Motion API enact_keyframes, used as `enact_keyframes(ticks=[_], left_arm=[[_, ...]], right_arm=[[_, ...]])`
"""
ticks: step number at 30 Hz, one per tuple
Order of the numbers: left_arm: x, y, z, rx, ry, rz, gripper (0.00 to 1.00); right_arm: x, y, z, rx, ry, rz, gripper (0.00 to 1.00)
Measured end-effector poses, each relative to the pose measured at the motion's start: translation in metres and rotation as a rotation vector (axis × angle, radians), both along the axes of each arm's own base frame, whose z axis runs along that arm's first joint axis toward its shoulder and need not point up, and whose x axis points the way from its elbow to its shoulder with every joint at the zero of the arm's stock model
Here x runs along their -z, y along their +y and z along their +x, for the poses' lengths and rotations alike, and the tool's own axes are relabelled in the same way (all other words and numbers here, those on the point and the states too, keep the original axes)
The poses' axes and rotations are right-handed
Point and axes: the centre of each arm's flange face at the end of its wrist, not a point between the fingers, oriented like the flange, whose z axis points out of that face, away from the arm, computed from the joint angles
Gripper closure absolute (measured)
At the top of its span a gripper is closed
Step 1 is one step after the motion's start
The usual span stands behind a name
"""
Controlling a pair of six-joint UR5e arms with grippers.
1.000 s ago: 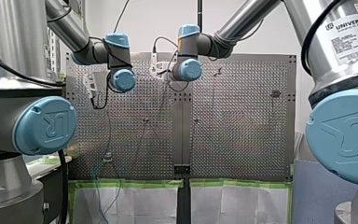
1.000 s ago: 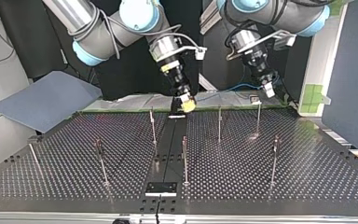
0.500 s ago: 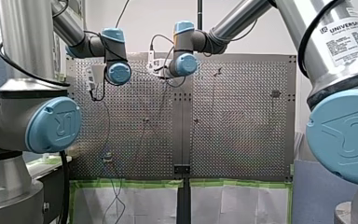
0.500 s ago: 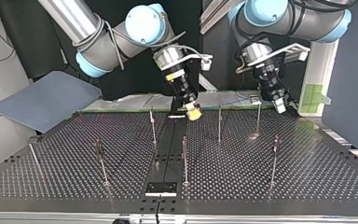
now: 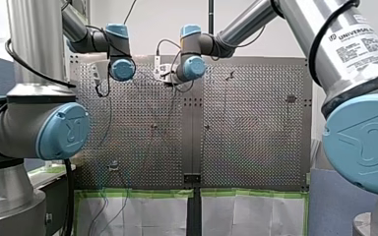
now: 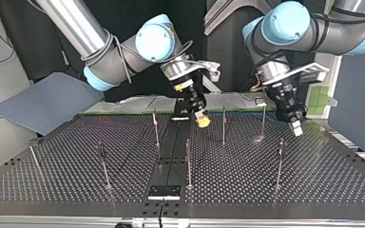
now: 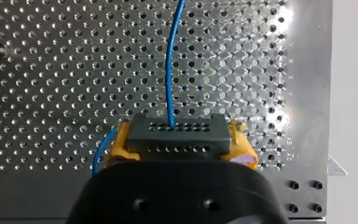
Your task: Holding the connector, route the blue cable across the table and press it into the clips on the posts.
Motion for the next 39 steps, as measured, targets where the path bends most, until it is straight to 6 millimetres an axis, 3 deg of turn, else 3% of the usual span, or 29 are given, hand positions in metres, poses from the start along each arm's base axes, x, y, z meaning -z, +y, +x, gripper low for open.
enact_keyframes(ticks=[7,17,24,39], left_arm=[[0.002,0.007,0.014,0.004,0.011,0.004,1.0],[0.007,0.018,0.023,0.004,0.012,-0.008,1.0],[0.022,0.025,0.038,0.029,0.022,-0.021,1.0],[0.019,0.048,0.059,0.069,-0.025,-0.027,1.0]], right_arm=[[-0.008,-0.009,0.007,-0.003,0.015,0.021,1.0],[-0.036,-0.01,0.012,-0.023,0.018,0.024,1.0],[-0.051,-0.014,0.024,-0.06,0.0,-0.002,1.0],[-0.053,-0.031,0.042,-0.062,-0.013,-0.039,1.0]])
